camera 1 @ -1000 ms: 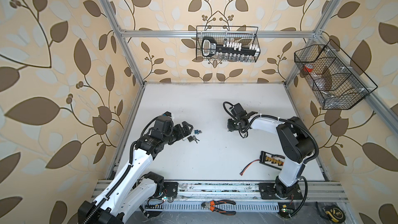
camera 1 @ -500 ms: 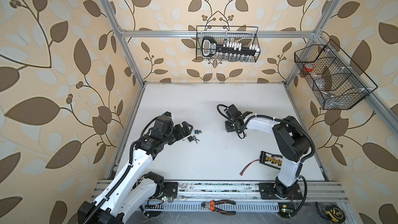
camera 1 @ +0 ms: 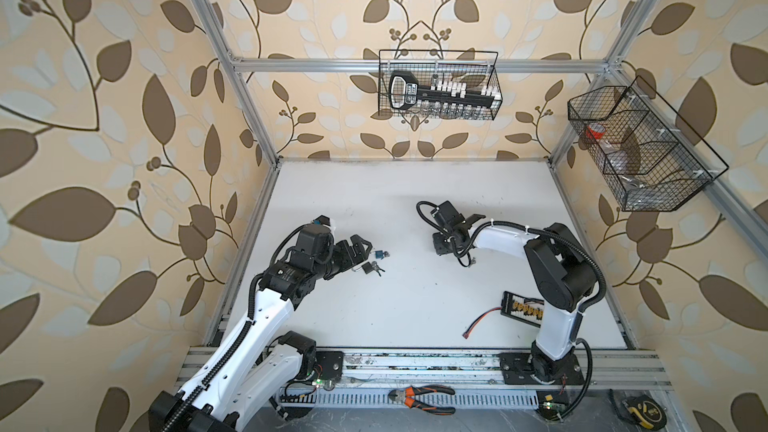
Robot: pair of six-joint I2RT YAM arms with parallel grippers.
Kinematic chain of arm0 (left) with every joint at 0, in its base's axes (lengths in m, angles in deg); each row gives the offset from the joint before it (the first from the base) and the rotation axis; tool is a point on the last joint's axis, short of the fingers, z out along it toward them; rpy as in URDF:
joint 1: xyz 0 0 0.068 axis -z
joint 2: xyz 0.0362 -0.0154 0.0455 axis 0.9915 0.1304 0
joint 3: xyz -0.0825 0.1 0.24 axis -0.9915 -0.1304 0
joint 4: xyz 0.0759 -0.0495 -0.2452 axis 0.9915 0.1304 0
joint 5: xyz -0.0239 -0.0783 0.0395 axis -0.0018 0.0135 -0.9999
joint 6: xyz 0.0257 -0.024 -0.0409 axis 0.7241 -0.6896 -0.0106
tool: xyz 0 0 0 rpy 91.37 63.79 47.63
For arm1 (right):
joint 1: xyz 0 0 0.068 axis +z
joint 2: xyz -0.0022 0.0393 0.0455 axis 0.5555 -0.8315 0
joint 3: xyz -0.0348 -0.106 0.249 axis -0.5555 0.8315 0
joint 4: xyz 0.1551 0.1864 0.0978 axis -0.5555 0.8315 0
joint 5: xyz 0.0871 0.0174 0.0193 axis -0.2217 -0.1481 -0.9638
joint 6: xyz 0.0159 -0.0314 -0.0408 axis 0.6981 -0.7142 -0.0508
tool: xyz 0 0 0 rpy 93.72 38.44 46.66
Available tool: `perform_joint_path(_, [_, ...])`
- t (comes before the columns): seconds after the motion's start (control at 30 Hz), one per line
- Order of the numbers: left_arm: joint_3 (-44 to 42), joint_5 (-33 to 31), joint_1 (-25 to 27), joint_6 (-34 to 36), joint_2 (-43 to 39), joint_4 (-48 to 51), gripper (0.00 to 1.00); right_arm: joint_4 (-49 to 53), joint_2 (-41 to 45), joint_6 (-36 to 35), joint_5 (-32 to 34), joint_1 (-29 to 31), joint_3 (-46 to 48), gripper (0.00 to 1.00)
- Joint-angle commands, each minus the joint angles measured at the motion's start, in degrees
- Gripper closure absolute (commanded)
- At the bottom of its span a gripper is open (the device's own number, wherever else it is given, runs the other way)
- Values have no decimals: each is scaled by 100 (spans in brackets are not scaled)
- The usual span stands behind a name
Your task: Lock with the key
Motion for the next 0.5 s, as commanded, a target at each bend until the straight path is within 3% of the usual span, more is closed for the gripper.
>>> perform_joint_path(0.0, [296, -11, -48, 140, -16, 68, 1, 63, 567, -75, -51, 10, 130, 90])
perform_joint_path(0.17, [670, 523, -49, 334, 5, -91, 1, -673, 1794, -408, -308, 33, 755, 100])
perform_joint_path(0.47, [1215, 1373, 122, 278, 194, -663, 1, -2373, 4186, -1571, -2137, 205, 2132, 100])
